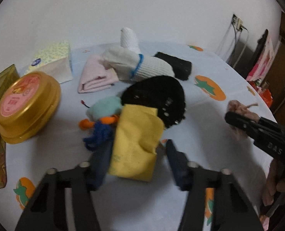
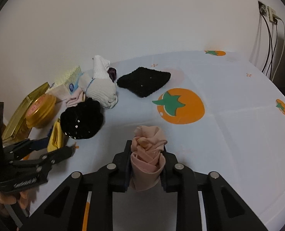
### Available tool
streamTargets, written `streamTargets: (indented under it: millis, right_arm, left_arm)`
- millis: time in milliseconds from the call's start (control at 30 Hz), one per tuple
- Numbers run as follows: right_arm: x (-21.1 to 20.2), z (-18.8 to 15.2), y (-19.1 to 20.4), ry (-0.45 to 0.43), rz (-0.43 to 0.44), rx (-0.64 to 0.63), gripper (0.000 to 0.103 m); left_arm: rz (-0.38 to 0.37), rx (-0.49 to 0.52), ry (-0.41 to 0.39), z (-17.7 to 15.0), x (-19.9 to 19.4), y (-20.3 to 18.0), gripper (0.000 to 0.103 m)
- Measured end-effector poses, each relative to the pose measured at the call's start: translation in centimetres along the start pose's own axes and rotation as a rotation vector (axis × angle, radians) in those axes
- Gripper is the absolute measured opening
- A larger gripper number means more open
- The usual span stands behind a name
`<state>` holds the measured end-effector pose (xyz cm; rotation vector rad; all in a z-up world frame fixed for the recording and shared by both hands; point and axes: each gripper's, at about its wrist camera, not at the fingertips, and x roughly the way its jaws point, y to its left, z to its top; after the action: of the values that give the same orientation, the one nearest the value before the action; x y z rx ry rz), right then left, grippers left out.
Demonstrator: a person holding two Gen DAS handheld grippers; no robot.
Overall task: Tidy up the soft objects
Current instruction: 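Grasp the yellow cloth with the left gripper while the right gripper grasps the pink cloth bundle, then carry the yellow cloth with the left gripper while the right gripper drops the pink bundle into the gold tray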
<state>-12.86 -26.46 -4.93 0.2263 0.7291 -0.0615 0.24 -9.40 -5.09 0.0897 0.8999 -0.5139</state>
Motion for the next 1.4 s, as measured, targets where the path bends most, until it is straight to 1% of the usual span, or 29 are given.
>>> streamTargets:
  millis: [67, 133, 233, 300, 367, 500, 600, 767, 900, 1033, 1067, 1167, 1233, 1267, 1333, 1400]
  right_arm:
    - [0.2, 0.0, 0.1, 0.003, 0.009, -0.003, 0.026]
    - [0.3, 0.0, 0.0, 0.004, 0.009, 0.000, 0.026]
    - [-0.1, -0.1, -0.2, -0.011, 0.006, 0.009, 0.026]
    - [-0.5, -0.2, -0.2, -0.038, -0.006, 0.010, 0.026]
    - [-1.3, -0.3, 0.0, -0.083, -0.007, 0.012, 0.026]
    - [-2.4, -0.2, 1.2, -0.132, 0.034, 0.015, 0.026]
    - [-3.4, 0.1, 3.0, -0.174, 0.068, -0.006, 0.026]
    - [-4.4, 0.9, 7.3, -0.196, 0.146, -0.090, 0.026]
    - [-4.2, 1.5, 11.7, -0.195, 0.225, -0.157, 0.026]
    - [-3.3, 2.0, 16.1, -0.186, 0.299, -0.210, 0.026]
    - [-3.0, 2.1, 17.3, -0.184, 0.318, -0.222, 0.026]
    - [-2.0, 2.6, 21.2, -0.186, 0.374, -0.260, 0.026]
    - [-1.6, 2.7, 23.0, -0.193, 0.403, -0.276, 0.026]
    - [-1.3, 2.9, 24.1, -0.197, 0.417, -0.283, 0.026]
    - [-0.6, 3.2, 26.1, -0.202, 0.441, -0.291, 0.026]
    - [0.0, 3.4, 28.0, -0.208, 0.465, -0.295, 0.026]
  left_arm:
    - [-0.015, -0.026, -0.005, 0.0, 0.0, 0.6, 0.036]
    - [-0.036, -0.049, -0.007, 0.0, -0.1, 1.2, 0.026]
    - [-0.070, -0.078, -0.019, -0.1, -0.5, 2.0, 0.021]
    - [-0.081, -0.076, -0.048, -0.2, -1.1, 2.2, 0.021]
    - [-0.078, -0.050, -0.088, -0.6, -2.3, 2.3, 0.021]
    - [-0.089, -0.041, -0.140, -1.1, -4.0, 3.0, 0.021]
    - [-0.092, -0.055, -0.163, -1.3, -4.9, 4.0, 0.021]
    - [-0.069, -0.081, -0.218, -1.5, -7.1, 6.0, 0.021]
    - [-0.002, -0.088, -0.270, -1.4, -9.3, 8.2, 0.021]
    - [0.076, -0.115, -0.308, -1.2, -11.1, 11.2, 0.021]
    - [0.107, -0.128, -0.321, -1.3, -11.6, 12.4, 0.021]
    - [0.170, -0.160, -0.340, -1.2, -12.4, 15.1, 0.021]
    - [0.208, -0.175, -0.349, -1.3, -12.8, 16.4, 0.021]
    - [0.243, -0.185, -0.356, -1.1, -12.9, 17.5, 0.021]
    - [0.289, -0.201, -0.364, -0.9, -13.2, 19.1, 0.020]
    - [0.316, -0.218, -0.369, -0.9, -13.5, 20.7, 0.020]
